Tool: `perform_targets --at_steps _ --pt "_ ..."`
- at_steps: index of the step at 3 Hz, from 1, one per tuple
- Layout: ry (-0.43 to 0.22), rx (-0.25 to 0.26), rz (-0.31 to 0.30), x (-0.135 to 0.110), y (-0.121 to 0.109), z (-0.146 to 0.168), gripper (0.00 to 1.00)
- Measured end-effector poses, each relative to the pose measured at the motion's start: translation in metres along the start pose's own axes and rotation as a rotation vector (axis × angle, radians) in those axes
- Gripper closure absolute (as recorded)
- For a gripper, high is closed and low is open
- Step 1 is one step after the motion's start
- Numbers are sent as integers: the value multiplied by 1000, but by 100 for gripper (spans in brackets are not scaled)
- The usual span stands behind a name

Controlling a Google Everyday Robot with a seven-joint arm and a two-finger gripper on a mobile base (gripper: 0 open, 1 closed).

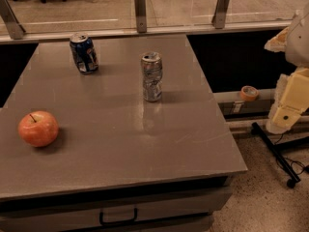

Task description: Move apple near redbull can

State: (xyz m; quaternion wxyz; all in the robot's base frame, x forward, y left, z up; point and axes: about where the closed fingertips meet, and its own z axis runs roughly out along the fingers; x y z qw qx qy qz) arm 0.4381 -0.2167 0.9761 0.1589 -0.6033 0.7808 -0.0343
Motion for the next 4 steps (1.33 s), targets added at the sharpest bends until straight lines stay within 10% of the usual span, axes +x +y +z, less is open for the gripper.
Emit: perform_targets --at_steps 2,4 --pt "-93 -12 19 -7 1 4 0" --pt "-462 -84 -22 -55 41 47 0"
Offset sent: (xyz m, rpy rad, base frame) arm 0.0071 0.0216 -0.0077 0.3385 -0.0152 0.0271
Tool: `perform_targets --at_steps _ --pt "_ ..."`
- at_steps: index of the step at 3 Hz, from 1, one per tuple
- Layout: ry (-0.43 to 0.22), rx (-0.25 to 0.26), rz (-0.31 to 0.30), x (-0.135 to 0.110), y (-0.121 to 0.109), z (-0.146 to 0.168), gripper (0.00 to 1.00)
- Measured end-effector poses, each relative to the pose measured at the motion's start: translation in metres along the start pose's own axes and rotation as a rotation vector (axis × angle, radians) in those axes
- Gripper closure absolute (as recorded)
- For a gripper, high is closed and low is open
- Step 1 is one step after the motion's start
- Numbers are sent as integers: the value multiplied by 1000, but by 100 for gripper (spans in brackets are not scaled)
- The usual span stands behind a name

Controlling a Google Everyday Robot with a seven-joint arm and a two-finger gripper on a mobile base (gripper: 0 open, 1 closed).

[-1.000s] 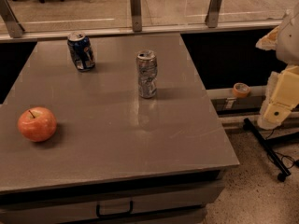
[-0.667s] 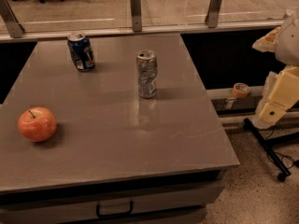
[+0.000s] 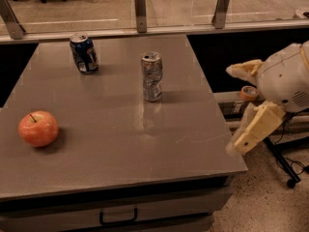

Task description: Move apple near redbull can

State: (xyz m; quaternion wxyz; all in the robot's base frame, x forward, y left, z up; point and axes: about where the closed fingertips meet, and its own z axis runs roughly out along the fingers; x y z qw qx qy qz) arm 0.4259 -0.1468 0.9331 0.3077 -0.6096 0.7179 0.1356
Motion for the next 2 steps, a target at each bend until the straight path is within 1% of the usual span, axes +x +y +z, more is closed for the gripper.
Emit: perform_targets --at_steps 1,2 --pt "-180 -95 12 -32 34 37 0" --pt "-351 -173 55 -73 64 66 0"
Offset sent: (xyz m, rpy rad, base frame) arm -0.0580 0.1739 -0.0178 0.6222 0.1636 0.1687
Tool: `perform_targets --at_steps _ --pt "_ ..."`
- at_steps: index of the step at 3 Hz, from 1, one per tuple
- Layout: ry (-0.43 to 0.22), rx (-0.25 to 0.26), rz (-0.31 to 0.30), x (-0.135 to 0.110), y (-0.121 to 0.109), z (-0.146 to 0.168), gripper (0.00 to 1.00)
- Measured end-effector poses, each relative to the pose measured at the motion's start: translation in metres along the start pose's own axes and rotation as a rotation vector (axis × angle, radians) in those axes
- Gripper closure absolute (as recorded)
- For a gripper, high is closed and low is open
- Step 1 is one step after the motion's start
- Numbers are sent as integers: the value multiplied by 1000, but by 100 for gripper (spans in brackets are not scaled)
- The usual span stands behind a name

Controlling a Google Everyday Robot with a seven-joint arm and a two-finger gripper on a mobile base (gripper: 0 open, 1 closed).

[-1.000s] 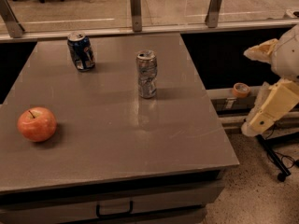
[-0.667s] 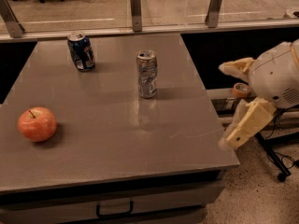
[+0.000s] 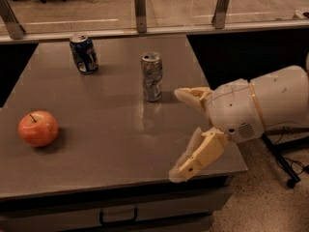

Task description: Move apple near redbull can

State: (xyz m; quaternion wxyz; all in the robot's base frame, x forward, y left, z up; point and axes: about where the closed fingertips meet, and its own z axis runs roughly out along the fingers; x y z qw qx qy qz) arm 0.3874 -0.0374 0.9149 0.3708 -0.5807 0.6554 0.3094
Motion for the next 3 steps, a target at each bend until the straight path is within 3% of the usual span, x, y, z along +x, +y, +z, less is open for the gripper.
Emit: perform_targets --at_steps 1,2,3 --pt "-47 -19 12 -17 6 4 0" --pt "-38 -16 8 -16 6 3 0" --pt "-36 20 25 -17 9 24 0"
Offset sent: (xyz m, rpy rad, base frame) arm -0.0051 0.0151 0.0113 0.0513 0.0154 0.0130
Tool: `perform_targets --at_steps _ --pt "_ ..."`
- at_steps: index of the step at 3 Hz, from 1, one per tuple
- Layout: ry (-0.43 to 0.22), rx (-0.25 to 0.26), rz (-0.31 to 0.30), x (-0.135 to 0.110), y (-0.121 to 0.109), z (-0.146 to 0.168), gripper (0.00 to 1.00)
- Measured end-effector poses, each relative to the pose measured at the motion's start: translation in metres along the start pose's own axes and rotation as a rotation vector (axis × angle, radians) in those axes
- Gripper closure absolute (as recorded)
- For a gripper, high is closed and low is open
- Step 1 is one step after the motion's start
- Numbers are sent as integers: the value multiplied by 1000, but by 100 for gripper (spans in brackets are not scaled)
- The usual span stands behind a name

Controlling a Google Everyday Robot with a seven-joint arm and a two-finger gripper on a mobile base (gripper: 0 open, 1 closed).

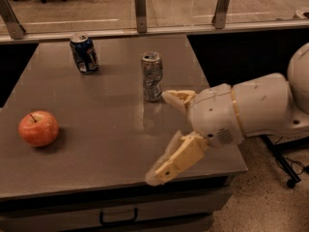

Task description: Move apple near redbull can

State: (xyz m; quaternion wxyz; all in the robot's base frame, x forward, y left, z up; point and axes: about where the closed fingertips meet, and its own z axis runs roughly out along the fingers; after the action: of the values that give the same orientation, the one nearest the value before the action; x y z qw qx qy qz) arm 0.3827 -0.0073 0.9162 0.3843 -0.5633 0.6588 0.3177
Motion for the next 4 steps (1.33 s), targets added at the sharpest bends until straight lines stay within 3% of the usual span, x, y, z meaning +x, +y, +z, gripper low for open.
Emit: perform_targets --at_steps 2,3,4 --pt "-99 74 24 -14 6 92 0" --pt "-170 104 7 -28 4 134 0" --pt "-137 187 -1 -29 6 164 0"
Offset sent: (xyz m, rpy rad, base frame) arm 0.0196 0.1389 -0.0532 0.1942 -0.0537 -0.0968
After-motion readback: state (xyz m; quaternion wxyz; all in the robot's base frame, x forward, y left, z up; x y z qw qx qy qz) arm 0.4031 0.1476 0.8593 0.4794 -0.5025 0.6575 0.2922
